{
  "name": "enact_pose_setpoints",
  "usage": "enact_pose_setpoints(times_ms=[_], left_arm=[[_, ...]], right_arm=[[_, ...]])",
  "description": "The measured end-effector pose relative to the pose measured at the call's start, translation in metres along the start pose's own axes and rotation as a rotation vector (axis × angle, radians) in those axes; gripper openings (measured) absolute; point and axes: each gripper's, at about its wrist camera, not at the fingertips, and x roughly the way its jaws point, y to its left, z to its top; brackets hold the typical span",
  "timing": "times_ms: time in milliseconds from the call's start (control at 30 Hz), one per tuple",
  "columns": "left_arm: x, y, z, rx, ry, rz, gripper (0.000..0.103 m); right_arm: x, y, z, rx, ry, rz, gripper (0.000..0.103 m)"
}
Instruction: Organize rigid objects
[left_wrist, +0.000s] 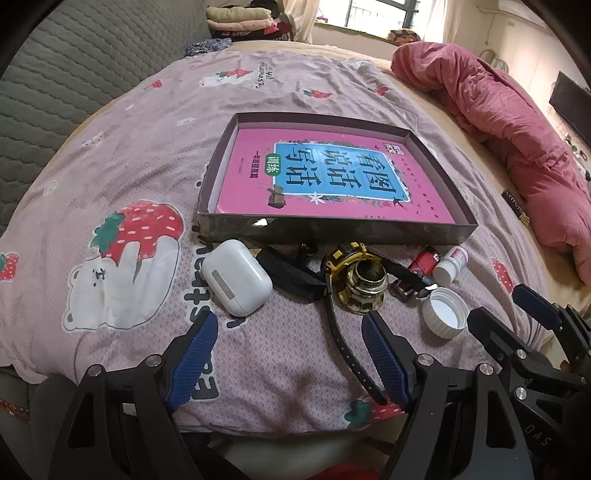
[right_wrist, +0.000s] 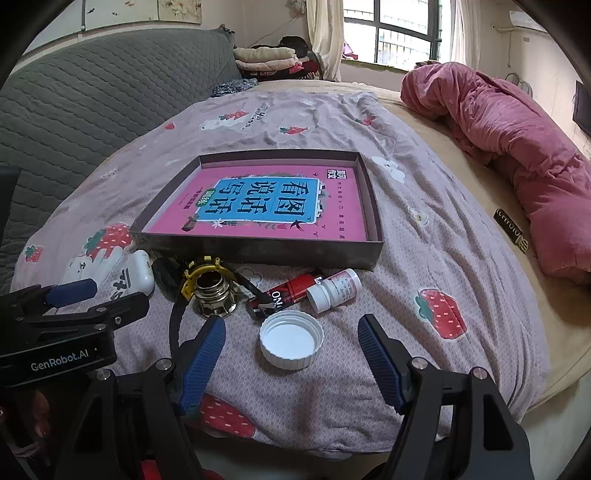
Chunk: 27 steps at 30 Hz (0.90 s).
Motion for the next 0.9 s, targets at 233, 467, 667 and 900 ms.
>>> enact_pose_setpoints(times_ms=[233, 467, 667, 900], left_arm=[[-0.0036, -0.0011, 0.0005, 0.005, -0.009, -0.003, 0.081], [-0.0032, -0.0018, 0.0007, 0.002, -0.009, -0.007, 0.081], [-0.0035, -0.0021, 0.0009, -0.004, -0.010, -0.008, 0.081], [-0.0034, -0.0022, 0.0010, -0.007, -0.008, -0.008, 0.081]], right_arm=[[-0.0029, -0.0004, 0.0016, 0.003, -0.014, -0.004, 0.074], [-0.0034, -0.0008, 0.0014, 0.001, -0.018, -0.002, 0.074], [-0.0038, -0.0014, 0.0014, 0.000, -0.020, -0.002, 0.074], [-0.0046, -0.0011, 0.0022, 0.001, -0.022, -0.003, 0.074]])
